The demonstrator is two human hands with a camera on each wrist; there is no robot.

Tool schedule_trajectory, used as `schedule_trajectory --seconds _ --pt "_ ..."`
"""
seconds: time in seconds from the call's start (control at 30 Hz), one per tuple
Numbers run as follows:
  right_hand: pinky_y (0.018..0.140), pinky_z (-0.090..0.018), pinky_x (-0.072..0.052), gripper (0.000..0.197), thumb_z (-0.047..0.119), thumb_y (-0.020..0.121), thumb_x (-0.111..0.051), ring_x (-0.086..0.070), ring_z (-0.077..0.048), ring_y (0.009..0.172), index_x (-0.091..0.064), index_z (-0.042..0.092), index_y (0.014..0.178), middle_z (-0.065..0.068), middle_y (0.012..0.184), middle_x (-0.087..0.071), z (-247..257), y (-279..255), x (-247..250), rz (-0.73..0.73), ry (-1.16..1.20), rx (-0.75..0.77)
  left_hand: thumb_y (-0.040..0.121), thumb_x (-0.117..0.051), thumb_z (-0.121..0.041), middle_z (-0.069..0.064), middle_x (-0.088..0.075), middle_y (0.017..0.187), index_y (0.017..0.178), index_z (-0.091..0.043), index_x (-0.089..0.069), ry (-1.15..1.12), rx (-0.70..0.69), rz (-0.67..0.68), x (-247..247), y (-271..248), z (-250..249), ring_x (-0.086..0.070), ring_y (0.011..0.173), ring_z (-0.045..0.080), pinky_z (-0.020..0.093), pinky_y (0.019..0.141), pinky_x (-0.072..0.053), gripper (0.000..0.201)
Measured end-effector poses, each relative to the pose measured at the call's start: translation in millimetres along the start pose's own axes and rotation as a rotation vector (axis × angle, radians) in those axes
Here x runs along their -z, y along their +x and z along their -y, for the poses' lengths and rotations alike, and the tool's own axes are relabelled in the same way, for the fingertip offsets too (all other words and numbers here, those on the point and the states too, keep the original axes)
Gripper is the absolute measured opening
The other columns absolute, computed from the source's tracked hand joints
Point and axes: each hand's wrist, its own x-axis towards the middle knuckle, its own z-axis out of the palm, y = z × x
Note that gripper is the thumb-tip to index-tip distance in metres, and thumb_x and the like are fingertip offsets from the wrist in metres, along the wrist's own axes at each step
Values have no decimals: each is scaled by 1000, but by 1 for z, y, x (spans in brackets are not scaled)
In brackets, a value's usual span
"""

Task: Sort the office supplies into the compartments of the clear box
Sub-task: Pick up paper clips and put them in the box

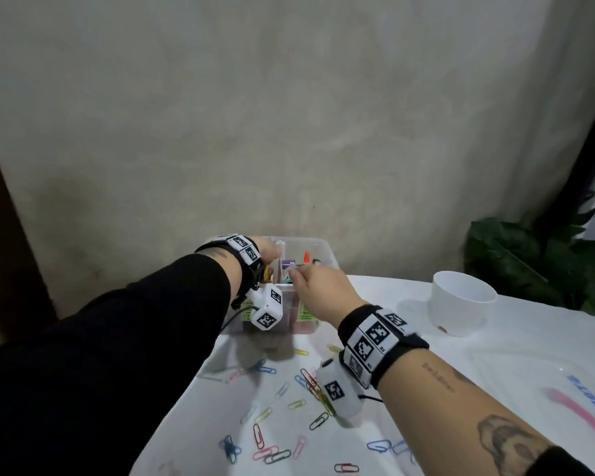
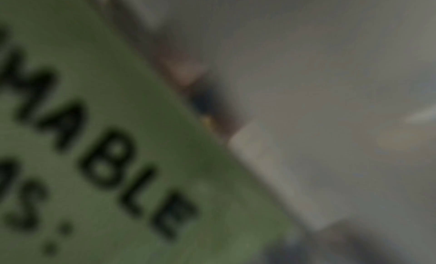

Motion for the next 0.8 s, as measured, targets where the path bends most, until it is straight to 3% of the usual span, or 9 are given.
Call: schedule_trajectory --seconds 0.13,0.2,0.27,0.37,0.47,0.6,0.67,0.8 --pt "80 -38 -49 42 35 102 -32 -62 -31 81 -66 17 85 -6 82 -67 -1 3 -2 -1 2 -26 102 -12 -54 25 -52 137 140 2 -42 92 58 74 -9 1 -1 -62 101 35 42 95 -48 74" --pt "79 -37 -47 43 35 102 -31 -62 -30 81 -66 16 85 -5 81 -65 0 4 -2 7 11 -31 102 -7 -54 22 -46 144 144 2 -39 122 56 99 -12 3 -4 -54 123 34 41 105 -41 77" --pt "79 -37 -45 44 36 102 -31 -61 -30 82 -67 15 87 -7 85 -67 0 4 -2 11 7 -32 103 -6 -53 20 -44 147 142 2 -43 195 44 71 -12 5 -2 -45 134 32 39 110 -36 76" --pt "80 -37 -43 44 36 103 -31 -61 -30 84 -67 15 88 -8 89 -68 1 3 -1 15 3 -33 97 -6 -64 22 -53 139 136 0 -50 259 41 19 -12 14 4 -50 130 32 44 112 -35 87" --pt "78 -36 -41 41 35 103 -31 -58 -30 82 -62 17 83 -7 84 -64 0 3 -1 16 -4 -38 92 -2 -69 26 -60 128 128 9 -54 180 80 77 -15 25 4 -57 121 34 45 109 -38 100" --pt "74 -35 -39 40 34 103 -30 -54 -29 76 -59 19 79 -3 78 -58 2 4 -1 20 -17 -47 88 -2 -75 29 -52 135 137 14 -42 53 126 151 -16 37 4 -54 123 36 44 109 -39 109" --pt "74 -35 -38 39 34 103 -30 -54 -28 76 -58 19 79 -3 78 -57 2 4 -1 16 -17 -47 89 -3 -74 28 -52 135 134 14 -43 37 143 171 -15 33 2 -53 125 36 43 109 -39 107" --pt "72 -34 -35 38 32 103 -31 -52 -27 74 -55 20 76 0 72 -53 3 2 0 8 -13 -52 92 -10 -72 22 -32 152 147 5 -31 5 135 233 -13 16 -1 -33 141 34 43 118 -26 97"
